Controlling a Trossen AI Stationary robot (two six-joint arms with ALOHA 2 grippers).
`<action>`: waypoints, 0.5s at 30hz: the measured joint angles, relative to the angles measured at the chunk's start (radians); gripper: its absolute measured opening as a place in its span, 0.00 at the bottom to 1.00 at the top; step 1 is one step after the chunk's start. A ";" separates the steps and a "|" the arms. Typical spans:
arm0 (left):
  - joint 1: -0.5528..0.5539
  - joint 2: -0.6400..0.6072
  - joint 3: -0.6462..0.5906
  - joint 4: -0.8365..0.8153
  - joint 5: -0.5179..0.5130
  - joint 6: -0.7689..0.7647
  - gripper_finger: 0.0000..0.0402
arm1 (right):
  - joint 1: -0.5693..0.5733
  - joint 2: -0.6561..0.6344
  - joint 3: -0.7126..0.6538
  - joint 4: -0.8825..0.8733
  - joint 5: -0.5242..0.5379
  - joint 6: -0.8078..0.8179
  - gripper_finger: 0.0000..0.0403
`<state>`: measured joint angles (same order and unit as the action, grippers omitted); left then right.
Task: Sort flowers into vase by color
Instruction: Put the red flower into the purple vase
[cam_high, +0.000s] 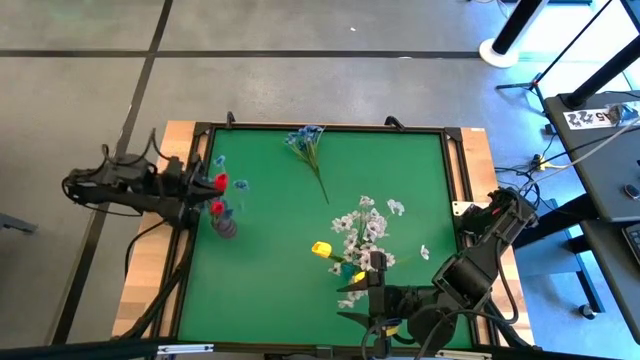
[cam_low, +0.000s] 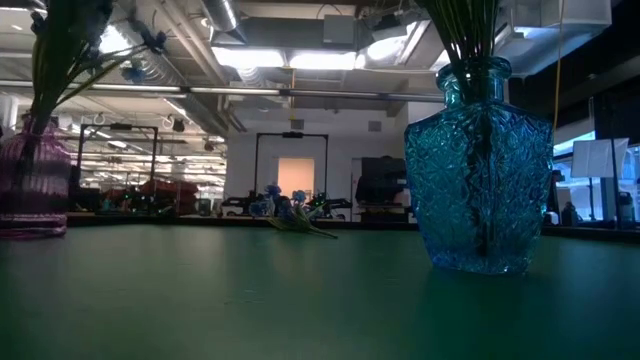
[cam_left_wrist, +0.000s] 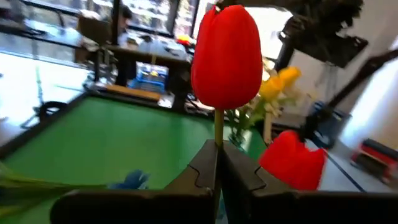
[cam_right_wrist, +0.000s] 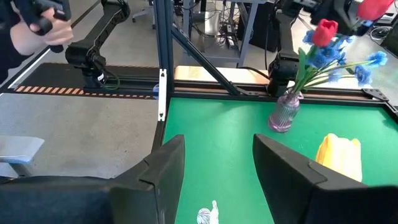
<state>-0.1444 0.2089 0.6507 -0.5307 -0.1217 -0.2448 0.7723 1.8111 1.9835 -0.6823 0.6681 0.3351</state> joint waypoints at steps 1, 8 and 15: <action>0.000 0.000 -0.009 0.000 0.018 -0.005 0.01 | 0.000 0.000 0.000 0.000 0.000 0.000 0.47; 0.000 0.000 -0.028 -0.075 0.061 -0.055 0.02 | 0.000 0.000 0.000 0.000 -0.006 0.000 0.47; 0.000 0.000 0.087 -0.173 0.054 -0.130 0.15 | -0.002 0.000 0.000 0.000 0.013 -0.003 0.47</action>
<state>-0.1444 0.2092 0.7380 -0.7041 -0.0680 -0.3753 0.7700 1.8114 1.9835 -0.6827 0.6811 0.3322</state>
